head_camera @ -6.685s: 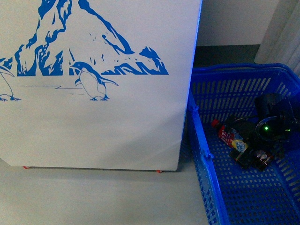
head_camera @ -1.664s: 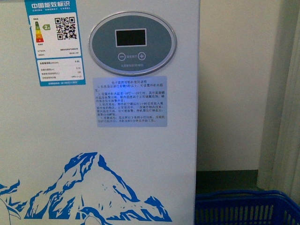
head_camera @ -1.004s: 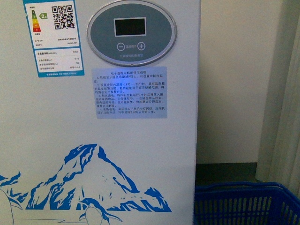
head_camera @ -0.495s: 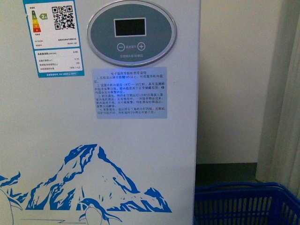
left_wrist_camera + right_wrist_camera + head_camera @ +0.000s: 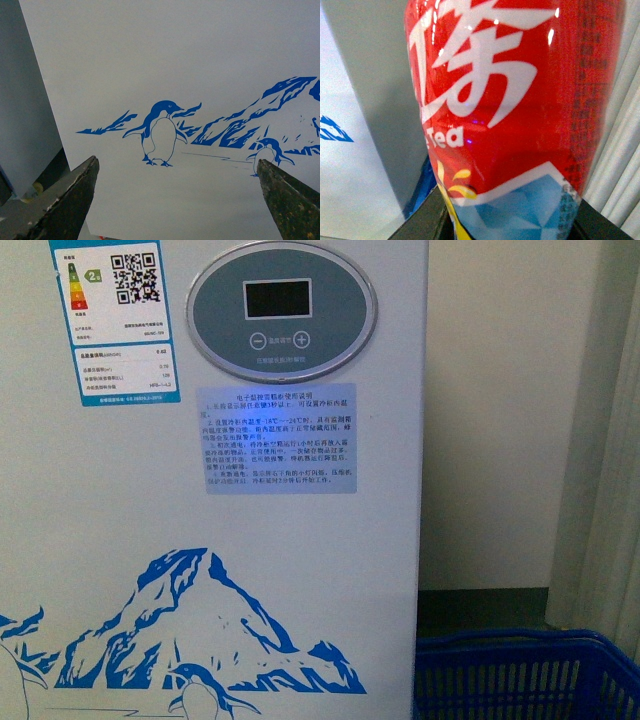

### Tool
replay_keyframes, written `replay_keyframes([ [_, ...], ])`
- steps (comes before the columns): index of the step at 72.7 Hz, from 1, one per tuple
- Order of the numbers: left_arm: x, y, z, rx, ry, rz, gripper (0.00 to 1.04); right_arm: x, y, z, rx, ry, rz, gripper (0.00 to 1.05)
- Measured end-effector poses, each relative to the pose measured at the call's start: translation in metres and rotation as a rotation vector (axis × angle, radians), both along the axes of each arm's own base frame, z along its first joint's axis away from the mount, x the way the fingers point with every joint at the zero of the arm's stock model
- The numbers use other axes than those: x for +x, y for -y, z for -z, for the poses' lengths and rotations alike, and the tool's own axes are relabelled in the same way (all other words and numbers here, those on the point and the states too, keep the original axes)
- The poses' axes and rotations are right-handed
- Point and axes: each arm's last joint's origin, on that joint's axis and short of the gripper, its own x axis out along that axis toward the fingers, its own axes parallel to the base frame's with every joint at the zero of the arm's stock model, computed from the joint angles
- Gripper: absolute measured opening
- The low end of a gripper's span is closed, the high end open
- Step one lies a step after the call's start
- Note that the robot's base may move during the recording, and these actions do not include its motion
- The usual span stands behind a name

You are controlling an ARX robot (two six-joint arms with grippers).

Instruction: Put drink in fridge

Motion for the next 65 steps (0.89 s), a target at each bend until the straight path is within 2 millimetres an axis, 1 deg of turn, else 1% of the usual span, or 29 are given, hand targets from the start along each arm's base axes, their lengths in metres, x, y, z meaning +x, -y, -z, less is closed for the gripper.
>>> replay_keyframes([
  [65,0.0,0.0,0.0,0.0,0.0,0.0,0.97,0.0,0.0,0.0001,0.0,-0.001,0.001,0.37],
])
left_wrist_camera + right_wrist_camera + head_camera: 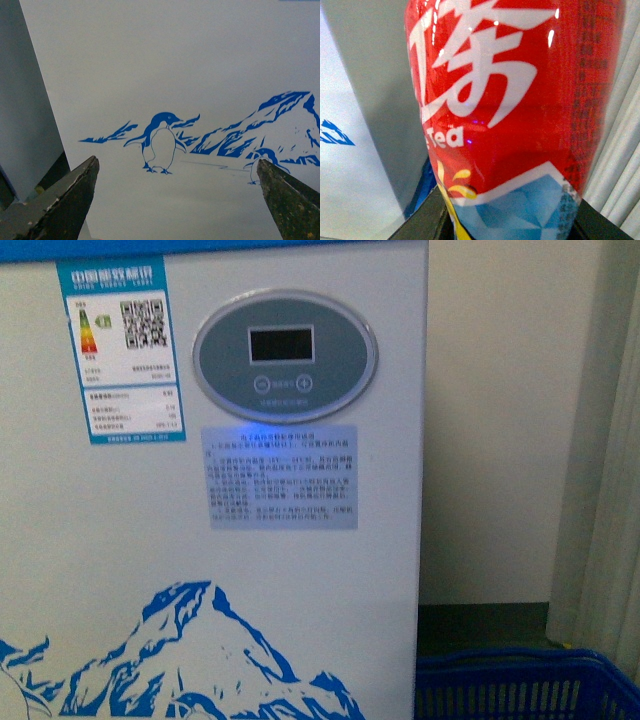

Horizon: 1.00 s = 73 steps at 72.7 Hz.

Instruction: Put drink in fridge

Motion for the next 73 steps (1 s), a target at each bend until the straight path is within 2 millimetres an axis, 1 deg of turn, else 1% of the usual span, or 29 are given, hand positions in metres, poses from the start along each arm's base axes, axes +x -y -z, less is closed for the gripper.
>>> replay_keyframes([
  [73,0.0,0.0,0.0,0.0,0.0,0.0,0.97,-0.0001,0.0,-0.0001,0.0,0.001,0.0,0.37],
])
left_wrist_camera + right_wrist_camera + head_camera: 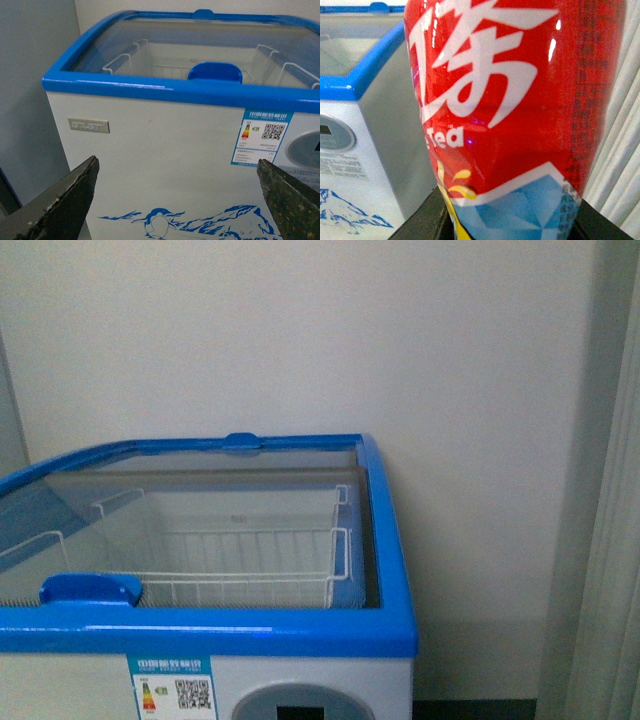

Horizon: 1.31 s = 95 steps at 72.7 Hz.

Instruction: Put drink in fridge

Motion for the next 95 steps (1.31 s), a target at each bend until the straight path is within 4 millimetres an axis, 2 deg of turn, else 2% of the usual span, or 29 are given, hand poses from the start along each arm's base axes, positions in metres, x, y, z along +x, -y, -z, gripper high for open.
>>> replay_keyframes([
  [25,0.0,0.0,0.0,0.0,0.0,-0.005,0.97,0.0,0.0,0.0,0.0,0.0,0.0,0.37],
  [33,0.001,0.003,-0.004,-0.058,0.047,-0.214,0.97,0.0,0.0,0.0,0.0,0.0,0.0,0.37],
  [39,0.002,0.007,0.002,-0.058,-0.025,-0.255,0.97,0.0,0.0,0.0,0.0,0.0,0.0,0.37],
  [67,0.012,0.012,0.007,0.017,-0.158,-0.103,0.97,0.0,0.0,0.0,0.0,0.0,-0.001,0.37],
  [95,0.049,0.009,-0.012,0.146,-0.184,0.009,0.97,0.0,0.0,0.0,0.0,0.0,-0.001,0.37],
])
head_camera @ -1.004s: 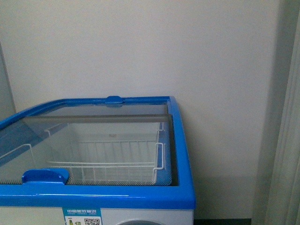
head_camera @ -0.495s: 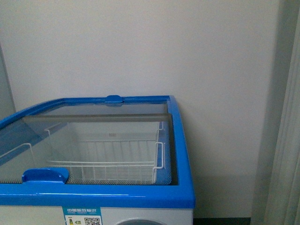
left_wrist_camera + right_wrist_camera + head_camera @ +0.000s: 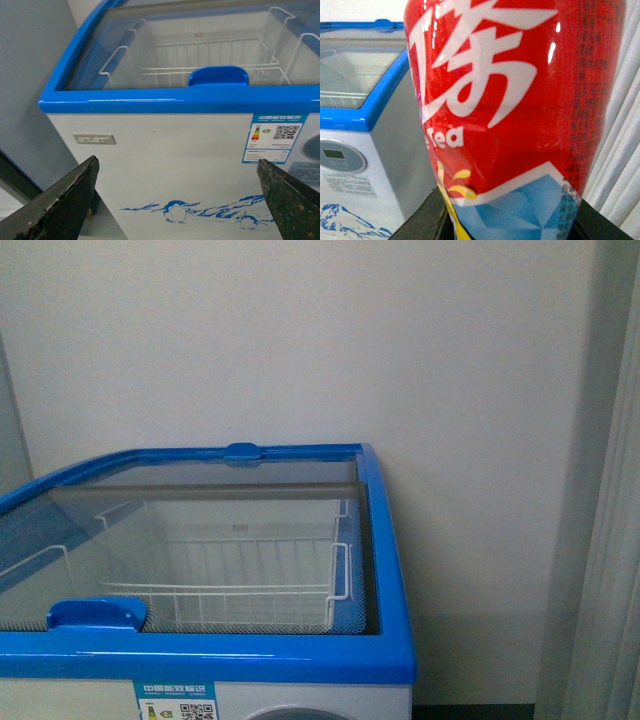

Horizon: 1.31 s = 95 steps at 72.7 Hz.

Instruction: Put drink in fridge

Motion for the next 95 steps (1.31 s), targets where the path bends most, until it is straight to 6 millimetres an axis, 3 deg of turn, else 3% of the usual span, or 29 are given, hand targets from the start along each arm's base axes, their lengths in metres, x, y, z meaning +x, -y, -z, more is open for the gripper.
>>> replay_keyframes([
  [57,0.069,-0.016,0.006,0.185,-0.117,0.06,0.97,0.0,0.0,0.0,0.0,0.0,0.0,0.37],
  [95,0.11,-0.011,0.013,0.271,-0.146,0.056,0.97,0.0,0.0,0.0,0.0,0.0,0.0,0.37],
])
